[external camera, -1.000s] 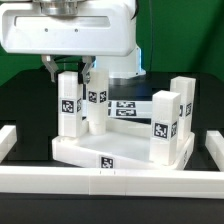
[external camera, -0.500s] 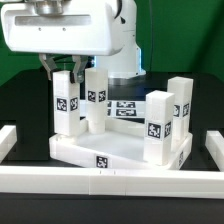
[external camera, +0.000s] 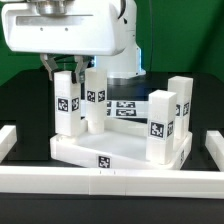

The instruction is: Assemble desk

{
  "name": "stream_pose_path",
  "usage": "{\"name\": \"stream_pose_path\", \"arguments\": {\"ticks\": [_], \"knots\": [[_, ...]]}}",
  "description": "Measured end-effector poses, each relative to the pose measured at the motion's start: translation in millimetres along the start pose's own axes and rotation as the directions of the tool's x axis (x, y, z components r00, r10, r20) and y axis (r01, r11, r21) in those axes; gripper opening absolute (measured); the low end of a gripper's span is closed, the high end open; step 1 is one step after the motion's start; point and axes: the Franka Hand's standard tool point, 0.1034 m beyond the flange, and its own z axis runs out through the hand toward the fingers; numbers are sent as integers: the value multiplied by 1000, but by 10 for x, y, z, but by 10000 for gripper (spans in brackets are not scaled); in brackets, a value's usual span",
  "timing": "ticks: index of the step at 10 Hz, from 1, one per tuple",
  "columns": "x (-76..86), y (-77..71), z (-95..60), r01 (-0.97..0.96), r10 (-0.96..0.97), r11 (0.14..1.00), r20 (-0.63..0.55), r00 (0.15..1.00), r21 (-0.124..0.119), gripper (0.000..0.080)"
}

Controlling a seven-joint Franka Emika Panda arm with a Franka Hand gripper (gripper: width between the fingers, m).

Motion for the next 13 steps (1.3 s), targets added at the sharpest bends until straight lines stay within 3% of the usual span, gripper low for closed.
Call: {"name": "stream_pose_path", "arguments": {"ticks": [1,2,4,11,13], "knots": [[3,28,1,-92,92,995,2,996,24,290],[3,23,1,-113,113,993,2,994,26,290],[11,-41,-10,-38,38,999,-14,999,9,290],[11,-31,-1,-63,63,998,-12,998,12,290],[10,-36,1,-194,194,981,-10,981,15,290]]}}
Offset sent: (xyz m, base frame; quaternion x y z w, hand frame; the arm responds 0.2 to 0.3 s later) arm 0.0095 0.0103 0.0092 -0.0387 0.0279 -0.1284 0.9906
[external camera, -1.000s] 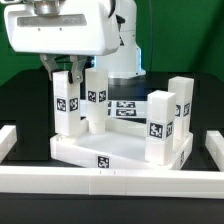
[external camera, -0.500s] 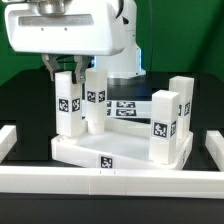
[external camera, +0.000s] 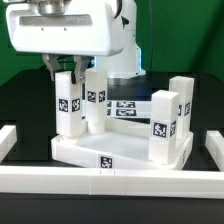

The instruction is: Assemble desk

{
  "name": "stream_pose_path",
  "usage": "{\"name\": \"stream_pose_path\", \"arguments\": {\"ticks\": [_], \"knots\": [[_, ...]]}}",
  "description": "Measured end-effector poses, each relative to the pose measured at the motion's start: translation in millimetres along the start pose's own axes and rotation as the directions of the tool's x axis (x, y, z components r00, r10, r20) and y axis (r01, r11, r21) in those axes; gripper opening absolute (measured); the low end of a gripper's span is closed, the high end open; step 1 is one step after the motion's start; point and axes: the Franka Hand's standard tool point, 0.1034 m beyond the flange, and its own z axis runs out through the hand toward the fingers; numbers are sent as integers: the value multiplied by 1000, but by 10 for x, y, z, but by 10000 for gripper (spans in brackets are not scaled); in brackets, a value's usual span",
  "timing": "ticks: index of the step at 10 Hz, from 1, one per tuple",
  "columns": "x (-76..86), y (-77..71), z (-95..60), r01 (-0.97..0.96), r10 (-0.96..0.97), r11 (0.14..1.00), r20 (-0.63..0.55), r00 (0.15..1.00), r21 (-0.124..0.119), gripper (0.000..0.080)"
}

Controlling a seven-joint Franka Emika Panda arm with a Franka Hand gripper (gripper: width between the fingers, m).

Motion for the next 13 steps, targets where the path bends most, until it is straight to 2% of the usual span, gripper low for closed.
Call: {"name": "stream_pose_path", "arguments": {"ticks": [3,6,9,10,11,13], "knots": [[-3,-3,3,-182,182,983,1,983,0,290],[-4,-5,6,-376,376,927,1,927,0,290],[-5,-7,9,-442,442,897,1,897,0,290],[-8,-9,11,-414,414,910,0,910,-2,367],[-19,-25,14,-375,375,927,0,927,-3,367],[-28,-56,13,-195,195,981,-8,981,-19,618]]}}
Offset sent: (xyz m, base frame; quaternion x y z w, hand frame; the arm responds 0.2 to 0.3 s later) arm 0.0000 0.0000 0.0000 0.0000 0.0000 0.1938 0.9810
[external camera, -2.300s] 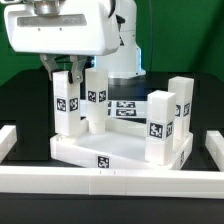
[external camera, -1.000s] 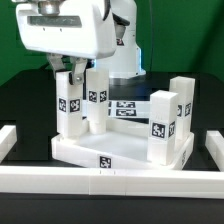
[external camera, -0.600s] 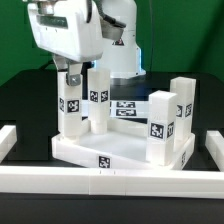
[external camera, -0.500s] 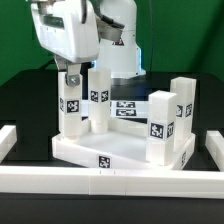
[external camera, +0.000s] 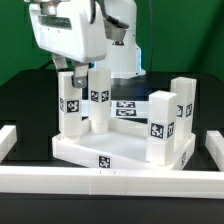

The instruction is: Assemble desk

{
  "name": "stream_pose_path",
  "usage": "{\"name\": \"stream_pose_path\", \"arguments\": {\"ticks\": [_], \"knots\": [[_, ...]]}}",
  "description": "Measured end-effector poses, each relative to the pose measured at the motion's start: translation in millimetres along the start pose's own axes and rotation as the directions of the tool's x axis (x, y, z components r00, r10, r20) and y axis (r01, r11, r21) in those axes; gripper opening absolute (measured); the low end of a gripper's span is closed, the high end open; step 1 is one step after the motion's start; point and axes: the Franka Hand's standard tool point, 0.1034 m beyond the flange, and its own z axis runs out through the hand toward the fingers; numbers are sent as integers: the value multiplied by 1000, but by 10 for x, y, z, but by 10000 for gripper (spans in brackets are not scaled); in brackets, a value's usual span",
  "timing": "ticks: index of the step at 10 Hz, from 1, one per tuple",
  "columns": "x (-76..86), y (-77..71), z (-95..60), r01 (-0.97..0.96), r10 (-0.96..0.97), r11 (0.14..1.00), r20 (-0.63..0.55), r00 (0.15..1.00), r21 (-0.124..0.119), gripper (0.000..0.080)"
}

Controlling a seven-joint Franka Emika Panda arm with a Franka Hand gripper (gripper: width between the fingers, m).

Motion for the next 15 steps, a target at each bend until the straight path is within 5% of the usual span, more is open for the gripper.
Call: {"name": "stream_pose_path", "arguments": {"ticks": [5,6,13,15], "knots": [[10,8,3,361,-361,933,-3,933,-6,648],[29,23,17,461,-461,887,-7,887,-33,648],[51,67,74,821,-823,568,0,569,-58,648],[53,73,108,889,-892,450,-6,451,-82,648]]}}
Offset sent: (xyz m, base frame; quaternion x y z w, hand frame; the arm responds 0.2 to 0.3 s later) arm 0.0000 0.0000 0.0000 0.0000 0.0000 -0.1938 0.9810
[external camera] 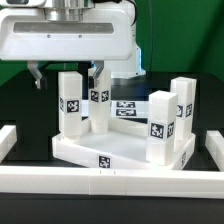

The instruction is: Assemble desk

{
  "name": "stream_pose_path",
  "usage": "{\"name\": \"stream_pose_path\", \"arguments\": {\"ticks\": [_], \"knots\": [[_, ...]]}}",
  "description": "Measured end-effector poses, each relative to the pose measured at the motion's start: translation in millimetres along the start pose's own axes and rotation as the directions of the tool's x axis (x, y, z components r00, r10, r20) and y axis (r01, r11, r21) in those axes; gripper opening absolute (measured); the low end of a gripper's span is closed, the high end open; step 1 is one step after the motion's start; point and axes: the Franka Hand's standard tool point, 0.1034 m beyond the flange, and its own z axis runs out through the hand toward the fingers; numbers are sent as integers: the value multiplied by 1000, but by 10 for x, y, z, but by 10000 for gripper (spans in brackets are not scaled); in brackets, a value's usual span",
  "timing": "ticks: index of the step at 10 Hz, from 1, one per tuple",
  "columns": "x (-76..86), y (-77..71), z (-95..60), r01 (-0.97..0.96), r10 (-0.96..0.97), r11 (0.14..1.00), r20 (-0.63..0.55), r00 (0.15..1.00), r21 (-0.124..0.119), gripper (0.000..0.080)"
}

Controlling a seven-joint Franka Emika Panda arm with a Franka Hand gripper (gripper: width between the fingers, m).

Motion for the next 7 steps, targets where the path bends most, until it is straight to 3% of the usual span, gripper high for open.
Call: {"name": "stream_pose_path", "arguments": {"ticks": [1,2,3,4,7], "knots": [[-2,9,-1,8,-8,1000,0,1000,0,559],[-3,10,0,3,-3,1000,0,1000,0,559],[-4,10,2,3,-3,1000,1,1000,0,374],[-3,10,3,3,-3,1000,0,1000,0,290],[-4,11,4,-21,21,1000,1,1000,0,290]]}}
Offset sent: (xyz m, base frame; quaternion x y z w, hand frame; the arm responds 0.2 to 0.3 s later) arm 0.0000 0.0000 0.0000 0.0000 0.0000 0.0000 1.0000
